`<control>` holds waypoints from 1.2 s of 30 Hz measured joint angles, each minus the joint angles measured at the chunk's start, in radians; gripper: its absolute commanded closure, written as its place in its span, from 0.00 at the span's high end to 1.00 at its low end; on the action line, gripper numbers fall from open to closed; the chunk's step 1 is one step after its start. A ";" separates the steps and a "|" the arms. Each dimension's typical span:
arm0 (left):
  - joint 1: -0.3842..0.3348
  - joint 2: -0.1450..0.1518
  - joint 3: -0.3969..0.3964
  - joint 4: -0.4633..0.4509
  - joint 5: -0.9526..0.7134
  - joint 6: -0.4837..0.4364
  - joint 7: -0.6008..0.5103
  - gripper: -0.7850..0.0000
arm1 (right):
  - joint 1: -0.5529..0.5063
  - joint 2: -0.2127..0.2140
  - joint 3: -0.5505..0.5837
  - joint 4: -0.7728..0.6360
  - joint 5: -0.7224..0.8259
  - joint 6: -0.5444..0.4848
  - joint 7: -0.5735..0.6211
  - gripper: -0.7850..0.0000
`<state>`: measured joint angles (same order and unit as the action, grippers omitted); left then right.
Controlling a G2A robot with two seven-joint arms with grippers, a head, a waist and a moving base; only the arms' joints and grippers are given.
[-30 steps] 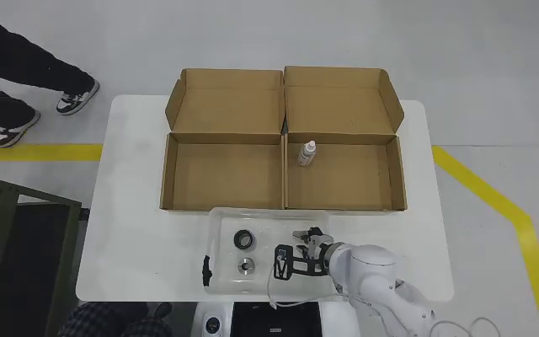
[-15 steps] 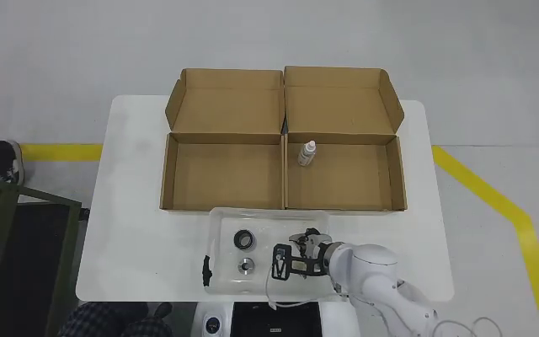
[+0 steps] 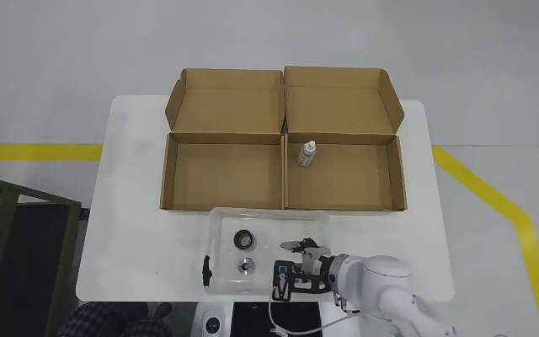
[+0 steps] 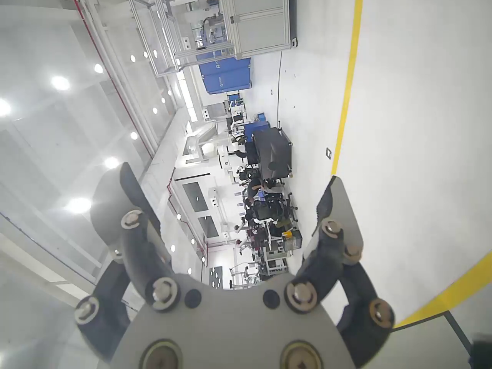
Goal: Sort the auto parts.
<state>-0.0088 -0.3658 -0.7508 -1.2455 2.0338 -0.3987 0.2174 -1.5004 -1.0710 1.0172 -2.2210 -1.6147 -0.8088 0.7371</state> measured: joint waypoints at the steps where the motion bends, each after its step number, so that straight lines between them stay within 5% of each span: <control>1: 0.000 0.000 0.000 0.000 0.000 0.000 0.000 1.00 | -0.002 0.001 0.004 0.005 0.017 -0.013 -0.007 0.36; 13: 0.000 0.000 0.000 0.000 0.000 0.000 0.000 1.00 | 0.050 0.006 -0.015 0.088 0.218 -0.120 0.072 0.38; 36: 0.000 0.000 0.000 0.000 0.000 0.000 0.000 1.00 | 0.149 0.001 -0.137 0.180 0.276 -0.067 0.177 0.42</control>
<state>-0.0088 -0.3658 -0.7508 -1.2455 2.0338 -0.3987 0.2174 -1.3514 -1.0701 0.8798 -2.0409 -1.3389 -0.8757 0.9140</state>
